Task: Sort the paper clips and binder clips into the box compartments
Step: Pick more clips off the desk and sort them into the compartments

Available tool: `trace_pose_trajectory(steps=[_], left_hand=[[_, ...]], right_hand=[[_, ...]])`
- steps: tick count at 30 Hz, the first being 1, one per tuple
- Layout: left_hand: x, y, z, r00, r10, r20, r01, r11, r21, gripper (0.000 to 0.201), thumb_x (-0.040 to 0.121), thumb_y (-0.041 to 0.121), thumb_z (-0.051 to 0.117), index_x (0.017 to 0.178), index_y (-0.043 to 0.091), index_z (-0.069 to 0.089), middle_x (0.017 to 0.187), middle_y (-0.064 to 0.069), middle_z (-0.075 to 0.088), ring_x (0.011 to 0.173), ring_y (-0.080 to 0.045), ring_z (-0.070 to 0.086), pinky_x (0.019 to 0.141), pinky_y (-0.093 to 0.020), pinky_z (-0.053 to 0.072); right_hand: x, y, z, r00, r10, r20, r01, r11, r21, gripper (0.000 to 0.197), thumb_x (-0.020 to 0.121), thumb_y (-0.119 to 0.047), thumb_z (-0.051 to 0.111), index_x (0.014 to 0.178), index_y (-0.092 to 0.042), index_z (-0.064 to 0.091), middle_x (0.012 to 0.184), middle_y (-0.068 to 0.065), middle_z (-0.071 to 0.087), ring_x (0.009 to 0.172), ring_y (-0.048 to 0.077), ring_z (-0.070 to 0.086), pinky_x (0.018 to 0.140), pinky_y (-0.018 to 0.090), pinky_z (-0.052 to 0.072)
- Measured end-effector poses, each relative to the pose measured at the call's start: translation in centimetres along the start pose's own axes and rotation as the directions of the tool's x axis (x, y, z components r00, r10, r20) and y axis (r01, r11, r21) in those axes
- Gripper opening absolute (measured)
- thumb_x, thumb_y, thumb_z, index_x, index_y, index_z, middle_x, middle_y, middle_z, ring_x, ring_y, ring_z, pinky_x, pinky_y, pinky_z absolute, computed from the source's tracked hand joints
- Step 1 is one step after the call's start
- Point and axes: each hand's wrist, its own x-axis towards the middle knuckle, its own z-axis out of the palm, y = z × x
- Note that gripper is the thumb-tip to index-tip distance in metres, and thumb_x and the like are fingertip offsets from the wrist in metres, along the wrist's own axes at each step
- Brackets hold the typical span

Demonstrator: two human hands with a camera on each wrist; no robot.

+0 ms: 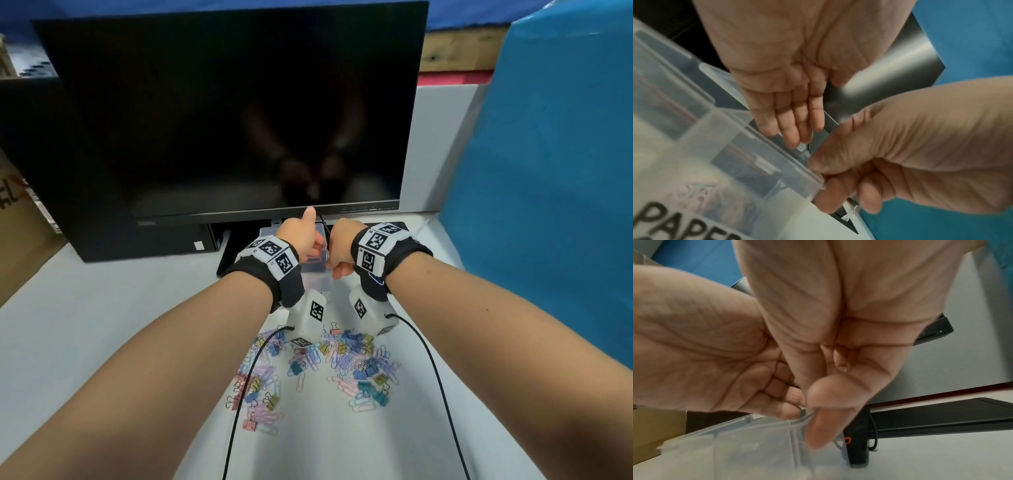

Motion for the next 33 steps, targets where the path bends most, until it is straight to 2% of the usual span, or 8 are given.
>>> trace_pose_trajectory(steps=[4, 8, 12, 15, 18, 22, 29, 33], left_hand=[[-1.2, 0.0, -0.8, 0.980, 0.198, -0.027, -0.176, 0.920, 0.351, 0.032, 0.096, 0.020, 0.043, 0.079, 0.004, 0.065, 0.100, -0.016, 0.071, 0.097, -0.032, 0.066, 0.088, -0.038, 0.054], [-3.4, -0.4, -2.4, 0.937, 0.345, 0.051, -0.298, 0.715, 0.632, 0.020, 0.090, 0.014, 0.049, 0.093, 0.008, 0.068, 0.097, -0.009, 0.069, 0.090, -0.026, 0.065, 0.079, -0.035, 0.055], [-5.8, -1.1, -4.0, 0.869, 0.473, 0.145, -0.430, 0.576, 0.695, 0.016, 0.091, 0.017, 0.051, 0.089, 0.014, 0.066, 0.093, -0.003, 0.069, 0.087, -0.022, 0.065, 0.082, -0.038, 0.055], [-7.9, -1.9, -5.0, 0.801, 0.546, 0.245, -0.534, 0.468, 0.704, 0.016, 0.090, 0.018, 0.052, 0.090, 0.016, 0.067, 0.092, 0.000, 0.070, 0.087, -0.018, 0.064, 0.084, -0.037, 0.054], [-10.6, -2.9, -6.2, 0.801, 0.450, 0.394, -0.572, 0.384, 0.725, 0.012, 0.089, 0.019, 0.055, 0.092, 0.016, 0.067, 0.093, 0.003, 0.069, 0.089, -0.015, 0.064, 0.084, -0.030, 0.053], [-13.8, -5.8, -8.2, 0.851, 0.175, 0.496, -0.524, 0.362, 0.771, 0.015, 0.079, 0.027, 0.072, 0.091, 0.022, 0.064, 0.081, 0.016, 0.057, 0.078, -0.007, 0.056, 0.066, -0.014, 0.042], [-15.5, -7.5, -5.3, 0.847, 0.241, 0.474, -0.531, 0.451, 0.717, 0.041, 0.077, 0.036, 0.075, 0.112, 0.019, 0.064, 0.105, 0.007, 0.061, 0.098, -0.011, 0.058, 0.086, -0.022, 0.048], [-15.4, -7.0, -1.0, 0.831, 0.222, 0.510, -0.556, 0.356, 0.751, 0.053, 0.076, 0.034, 0.075, 0.124, 0.018, 0.061, 0.119, 0.002, 0.061, 0.109, -0.016, 0.057, 0.095, -0.027, 0.048]], right_hand=[[-0.7, -0.6, 0.2, 0.998, 0.004, -0.061, -0.011, 0.994, -0.113, 0.019, 0.078, -0.023, 0.074, 0.071, -0.009, 0.063, 0.039, -0.001, 0.062, 0.049, 0.013, 0.063, 0.073, 0.028, 0.059], [-2.1, -0.7, 0.3, 0.995, 0.017, -0.097, -0.031, 0.990, -0.136, 0.031, 0.088, -0.027, 0.064, 0.063, -0.011, 0.055, 0.026, -0.004, 0.052, 0.045, 0.012, 0.060, 0.057, 0.023, 0.055], [-4.8, 0.2, -0.1, 0.999, 0.018, -0.038, -0.023, 0.988, -0.153, 0.031, 0.088, -0.021, 0.063, 0.060, -0.010, 0.056, 0.027, -0.003, 0.053, 0.030, 0.008, 0.054, 0.044, 0.019, 0.046], [-7.9, 1.0, 0.0, 0.997, -0.032, 0.076, 0.049, 0.968, -0.247, 0.020, 0.083, -0.021, 0.070, 0.072, -0.005, 0.067, 0.052, 0.000, 0.065, 0.048, 0.015, 0.060, 0.040, 0.017, 0.044], [-11.6, 1.8, 0.8, 0.978, -0.082, 0.194, 0.150, 0.918, -0.368, 0.027, 0.089, -0.019, 0.064, 0.108, -0.001, 0.067, 0.091, 0.005, 0.064, 0.079, 0.016, 0.058, 0.050, 0.015, 0.042], [-14.2, 4.8, 2.8, 0.979, -0.097, 0.179, 0.160, 0.911, -0.381, 0.026, 0.086, -0.008, 0.064, 0.112, -0.005, 0.065, 0.108, 0.009, 0.066, 0.068, 0.013, 0.058, 0.055, 0.015, 0.046], [-15.8, 6.1, 5.4, 0.972, -0.096, 0.216, 0.154, 0.951, -0.270, 0.063, 0.080, -0.011, 0.070, 0.137, -0.013, 0.044, 0.134, 0.007, 0.047, 0.094, 0.016, 0.044, 0.059, 0.014, 0.039], [-15.8, 5.3, 6.5, 0.969, -0.162, 0.184, 0.212, 0.930, -0.300, 0.055, 0.082, -0.014, 0.068, 0.133, -0.011, 0.048, 0.119, 0.005, 0.050, 0.093, 0.014, 0.042, 0.059, 0.015, 0.039]])
